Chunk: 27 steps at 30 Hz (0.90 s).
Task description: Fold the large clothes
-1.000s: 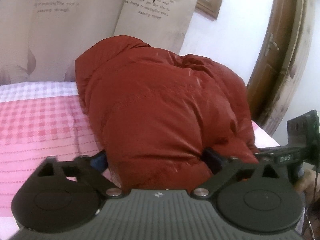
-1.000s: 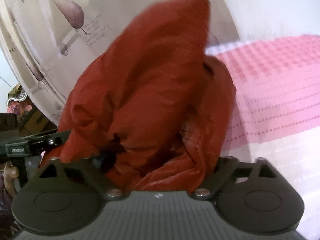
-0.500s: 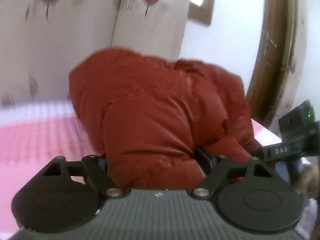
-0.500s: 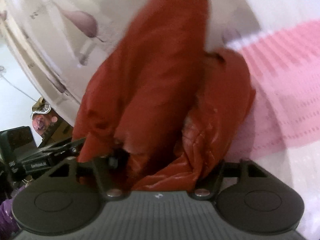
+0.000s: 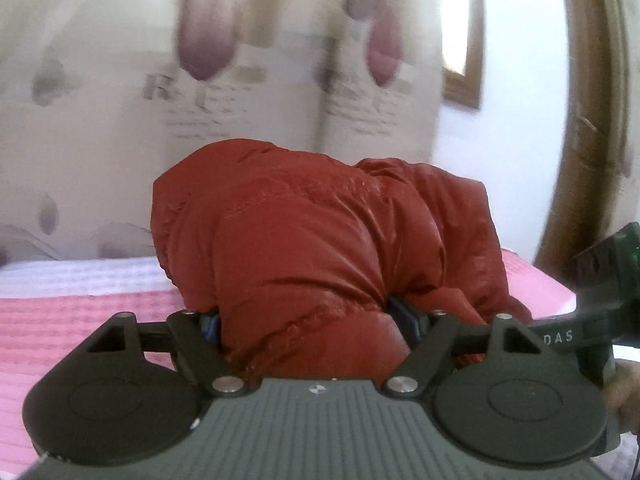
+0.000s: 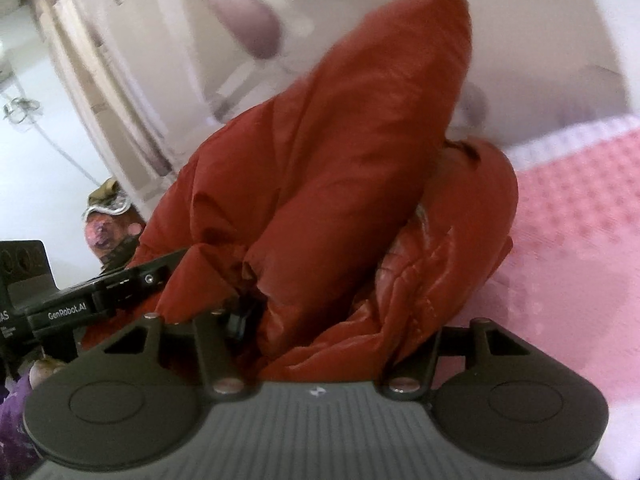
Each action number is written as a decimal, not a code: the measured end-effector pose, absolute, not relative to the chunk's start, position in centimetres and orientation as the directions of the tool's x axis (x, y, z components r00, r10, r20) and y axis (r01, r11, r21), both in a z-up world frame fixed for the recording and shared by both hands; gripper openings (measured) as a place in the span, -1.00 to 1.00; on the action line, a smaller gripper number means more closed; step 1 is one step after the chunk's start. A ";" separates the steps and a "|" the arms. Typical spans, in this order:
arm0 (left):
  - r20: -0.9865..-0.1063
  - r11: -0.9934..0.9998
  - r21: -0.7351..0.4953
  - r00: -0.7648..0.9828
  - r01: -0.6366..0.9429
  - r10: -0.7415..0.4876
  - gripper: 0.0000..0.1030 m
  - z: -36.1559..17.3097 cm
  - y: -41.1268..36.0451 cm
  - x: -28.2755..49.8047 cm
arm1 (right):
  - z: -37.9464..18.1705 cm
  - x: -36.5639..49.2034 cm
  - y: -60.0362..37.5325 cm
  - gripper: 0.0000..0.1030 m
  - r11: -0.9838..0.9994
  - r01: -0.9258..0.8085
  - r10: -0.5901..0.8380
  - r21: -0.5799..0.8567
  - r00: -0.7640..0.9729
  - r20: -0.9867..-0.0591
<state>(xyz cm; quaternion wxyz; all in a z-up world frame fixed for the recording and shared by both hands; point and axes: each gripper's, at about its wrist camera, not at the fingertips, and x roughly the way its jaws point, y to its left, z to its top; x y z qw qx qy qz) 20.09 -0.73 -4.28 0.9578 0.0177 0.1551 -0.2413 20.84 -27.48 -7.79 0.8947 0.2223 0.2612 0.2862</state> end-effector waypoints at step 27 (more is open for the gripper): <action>-0.316 0.996 -0.023 0.945 0.082 -0.085 1.00 -9.2 17.4 22.9 | -14.1 30.6 -10.6 0.75 0.733 -0.425 0.671 0.532 0.582 -0.459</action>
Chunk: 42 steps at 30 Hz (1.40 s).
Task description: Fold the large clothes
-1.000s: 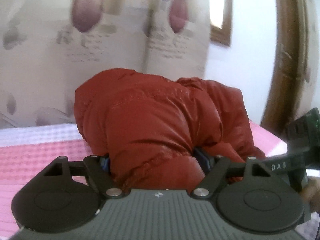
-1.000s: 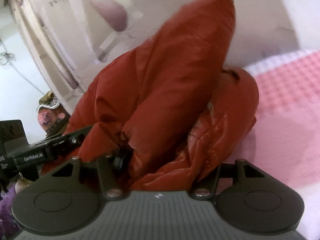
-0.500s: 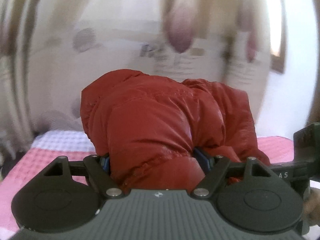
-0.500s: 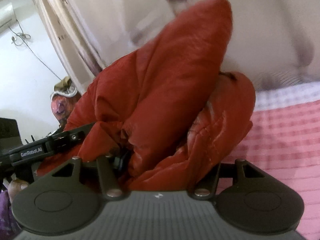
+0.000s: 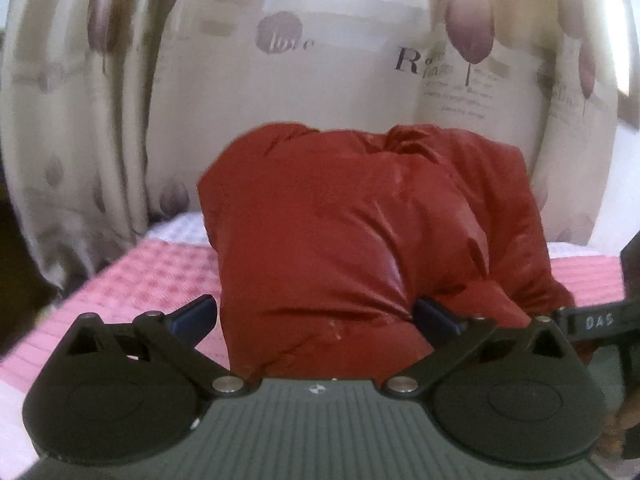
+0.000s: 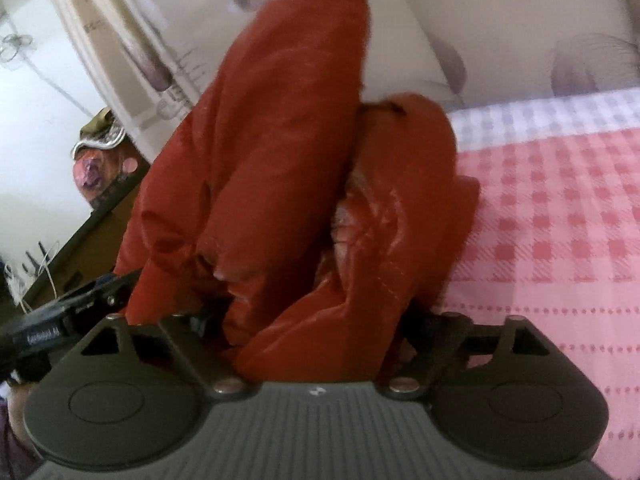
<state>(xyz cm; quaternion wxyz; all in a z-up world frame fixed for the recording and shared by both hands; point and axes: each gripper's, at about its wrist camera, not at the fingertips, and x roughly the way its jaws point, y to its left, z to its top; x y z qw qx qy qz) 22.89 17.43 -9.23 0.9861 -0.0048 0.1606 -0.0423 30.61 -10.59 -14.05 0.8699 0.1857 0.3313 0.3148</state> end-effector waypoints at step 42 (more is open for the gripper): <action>-0.206 0.978 0.196 0.972 -0.074 0.115 1.00 -4.6 11.1 13.4 | -4.5 14.6 -7.5 0.95 0.918 -0.388 0.397 0.086 0.886 -0.240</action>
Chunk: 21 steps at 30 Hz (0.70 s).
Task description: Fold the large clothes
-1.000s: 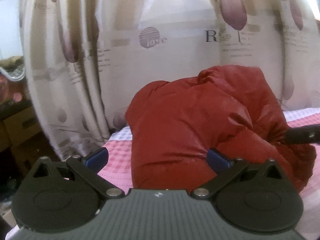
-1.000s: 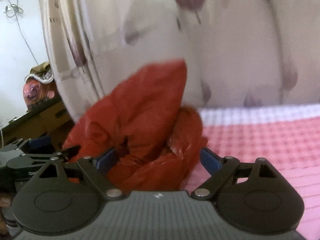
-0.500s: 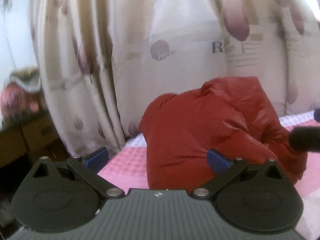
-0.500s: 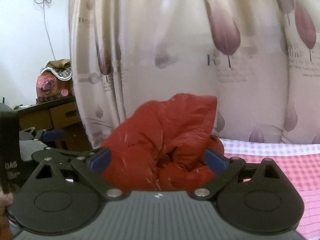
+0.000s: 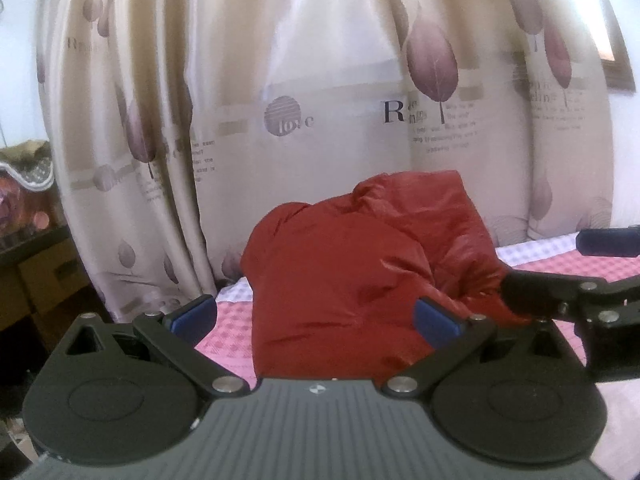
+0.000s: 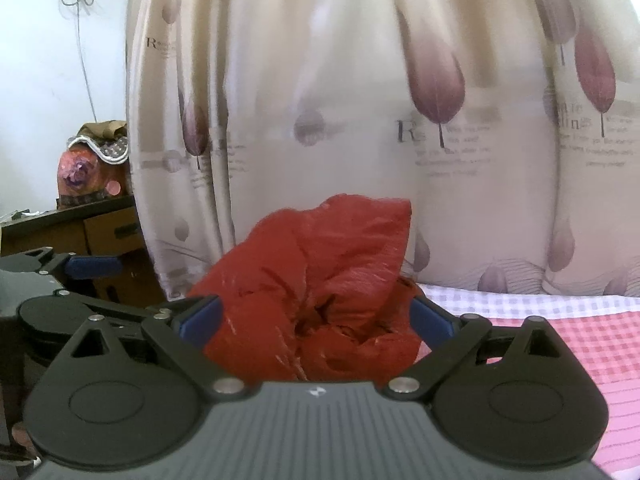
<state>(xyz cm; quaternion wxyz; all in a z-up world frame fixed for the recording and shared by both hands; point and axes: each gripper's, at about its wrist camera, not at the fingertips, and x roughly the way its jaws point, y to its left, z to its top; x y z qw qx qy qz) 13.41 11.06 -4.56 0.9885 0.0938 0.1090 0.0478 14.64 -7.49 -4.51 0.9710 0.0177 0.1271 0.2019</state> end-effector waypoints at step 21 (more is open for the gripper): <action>-0.246 0.982 0.178 0.963 -0.069 0.113 1.00 -5.8 11.6 14.4 | -5.3 15.3 -6.9 0.95 0.926 -0.371 0.375 0.066 0.885 -0.277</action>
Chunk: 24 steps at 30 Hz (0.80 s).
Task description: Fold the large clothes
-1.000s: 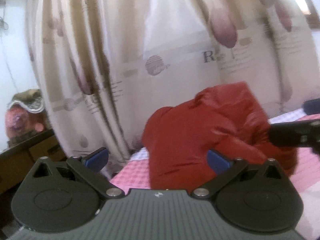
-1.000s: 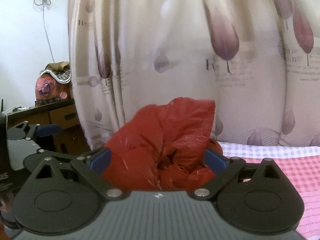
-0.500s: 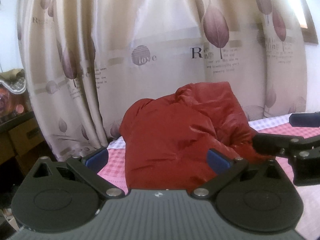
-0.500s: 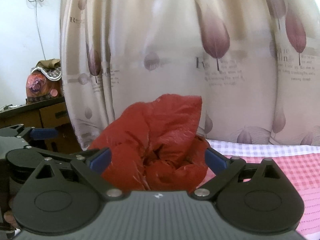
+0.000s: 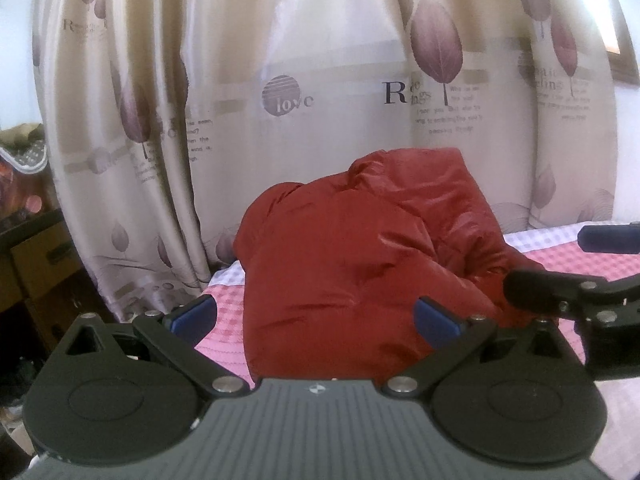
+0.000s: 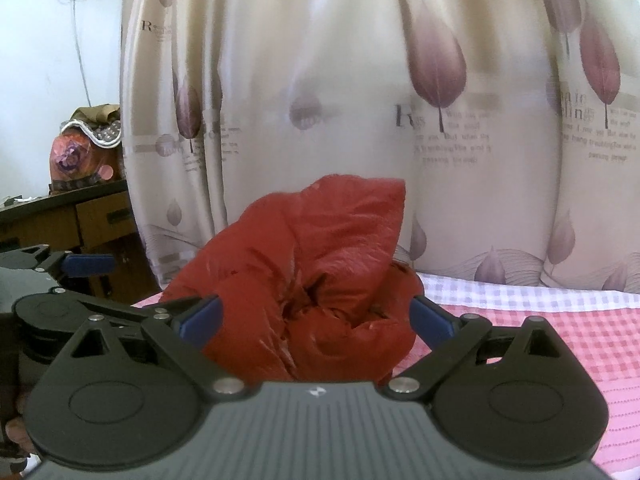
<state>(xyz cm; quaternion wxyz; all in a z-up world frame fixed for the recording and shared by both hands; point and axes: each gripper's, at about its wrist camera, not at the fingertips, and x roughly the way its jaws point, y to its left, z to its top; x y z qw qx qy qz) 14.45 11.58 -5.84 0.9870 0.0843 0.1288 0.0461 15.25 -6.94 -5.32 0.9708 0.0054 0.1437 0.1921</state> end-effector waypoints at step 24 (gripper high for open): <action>-0.254 0.984 0.167 0.962 -0.059 0.101 1.00 -6.0 11.3 14.3 | -5.3 15.1 -6.7 0.95 0.930 -0.364 0.364 0.052 0.892 -0.268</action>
